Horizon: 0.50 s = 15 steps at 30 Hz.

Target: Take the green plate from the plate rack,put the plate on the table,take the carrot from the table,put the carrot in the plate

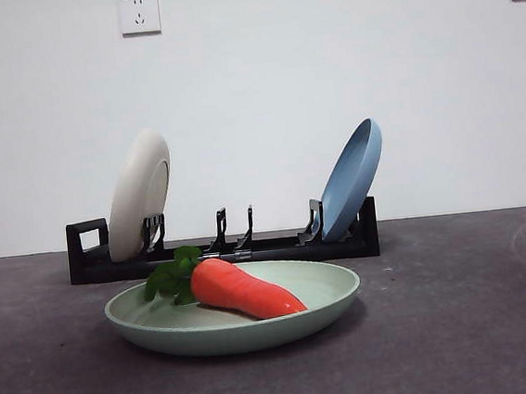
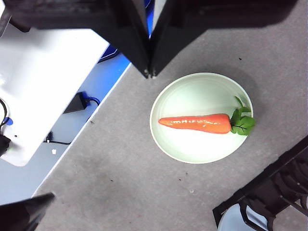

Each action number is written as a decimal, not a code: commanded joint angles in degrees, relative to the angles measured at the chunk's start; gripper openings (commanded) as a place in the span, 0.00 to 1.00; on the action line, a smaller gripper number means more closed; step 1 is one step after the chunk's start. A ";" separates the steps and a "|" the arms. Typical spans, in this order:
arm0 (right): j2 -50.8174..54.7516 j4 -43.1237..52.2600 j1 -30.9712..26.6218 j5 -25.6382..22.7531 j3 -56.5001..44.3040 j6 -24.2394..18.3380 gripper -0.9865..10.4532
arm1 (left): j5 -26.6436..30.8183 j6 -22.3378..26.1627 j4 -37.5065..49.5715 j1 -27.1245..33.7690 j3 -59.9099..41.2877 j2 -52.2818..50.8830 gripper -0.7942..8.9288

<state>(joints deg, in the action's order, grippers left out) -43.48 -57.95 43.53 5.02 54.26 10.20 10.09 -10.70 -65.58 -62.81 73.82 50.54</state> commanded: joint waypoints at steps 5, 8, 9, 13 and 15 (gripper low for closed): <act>-0.13 0.42 0.07 -2.84 -0.20 1.31 0.09 | 0.17 -0.24 -0.07 -0.22 -0.22 -0.07 0.08; 0.17 0.42 0.04 -2.73 -0.20 1.31 0.09 | 0.31 -0.17 0.00 -0.22 -0.22 -0.07 0.08; 0.17 0.42 0.04 -2.54 -0.20 1.31 0.09 | 0.15 -0.17 -0.07 -0.24 -0.22 -0.07 0.08; 0.15 0.42 0.04 -2.40 -0.20 1.31 0.09 | 0.26 -0.17 -0.07 0.31 -0.22 -0.33 0.08; 0.15 0.42 0.04 -2.40 -0.20 1.31 0.09 | 0.17 -0.17 -0.07 1.44 -0.22 -0.94 0.08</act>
<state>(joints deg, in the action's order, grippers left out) -43.44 -57.87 43.51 2.55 54.26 10.98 10.11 -10.68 -65.56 -61.87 73.82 50.13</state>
